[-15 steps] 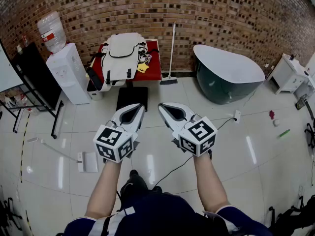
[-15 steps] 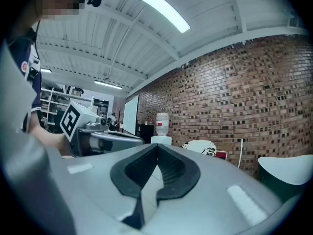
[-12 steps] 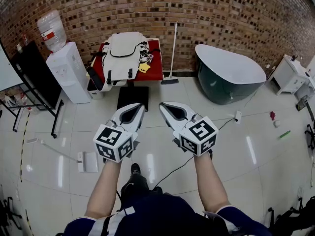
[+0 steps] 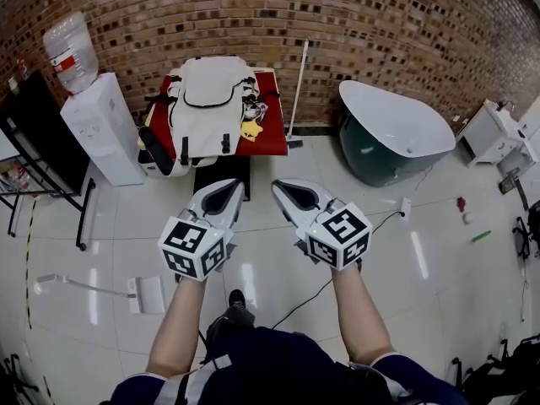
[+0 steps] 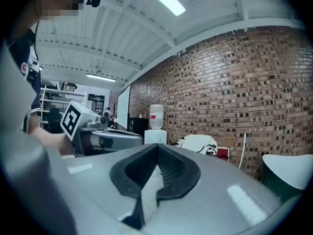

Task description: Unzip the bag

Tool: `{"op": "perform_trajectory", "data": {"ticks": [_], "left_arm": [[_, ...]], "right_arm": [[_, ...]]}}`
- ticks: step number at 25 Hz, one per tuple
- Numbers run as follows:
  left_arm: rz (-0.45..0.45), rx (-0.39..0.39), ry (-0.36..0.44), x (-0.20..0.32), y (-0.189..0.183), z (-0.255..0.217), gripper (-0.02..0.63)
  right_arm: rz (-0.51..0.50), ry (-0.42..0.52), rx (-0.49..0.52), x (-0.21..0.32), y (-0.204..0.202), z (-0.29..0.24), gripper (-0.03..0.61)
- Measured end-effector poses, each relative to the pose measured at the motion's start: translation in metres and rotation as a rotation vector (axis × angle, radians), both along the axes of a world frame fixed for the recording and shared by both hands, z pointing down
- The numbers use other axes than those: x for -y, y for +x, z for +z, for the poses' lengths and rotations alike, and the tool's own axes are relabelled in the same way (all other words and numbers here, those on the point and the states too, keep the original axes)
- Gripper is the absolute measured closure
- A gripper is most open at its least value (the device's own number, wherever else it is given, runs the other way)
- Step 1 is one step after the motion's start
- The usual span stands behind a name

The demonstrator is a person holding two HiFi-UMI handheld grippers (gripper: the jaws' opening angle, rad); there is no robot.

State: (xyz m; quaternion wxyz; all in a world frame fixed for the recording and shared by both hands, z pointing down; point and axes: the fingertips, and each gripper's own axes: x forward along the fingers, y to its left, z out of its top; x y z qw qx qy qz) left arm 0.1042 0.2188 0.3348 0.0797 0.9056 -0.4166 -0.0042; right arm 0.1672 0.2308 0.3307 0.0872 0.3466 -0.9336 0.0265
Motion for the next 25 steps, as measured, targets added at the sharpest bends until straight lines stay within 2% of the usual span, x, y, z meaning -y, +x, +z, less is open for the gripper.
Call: {"op": "perform_trajectory", "data": {"ticks": [5,11,19,25], "left_arm": [[0.014,-0.020,-0.037,0.059,-0.029,0.009,0.612],[0.028,-0.015,-0.049,0.115,-0.046,0.016,0.613],[0.026,0.001,-0.085,0.189,-0.041,0.042,0.612],[-0.023,0.044,-0.087,0.263,-0.030,0.052,0.612]], "right_arm": [[0.050,-0.020,-0.023,0.061,-0.025,0.003,0.574],[0.091,-0.036,-0.015,0.118,-0.035,0.011,0.574],[0.099,-0.067,-0.008,0.195,-0.026,0.035,0.574],[0.045,-0.063,0.028,0.280,-0.013,0.047,0.574]]}}
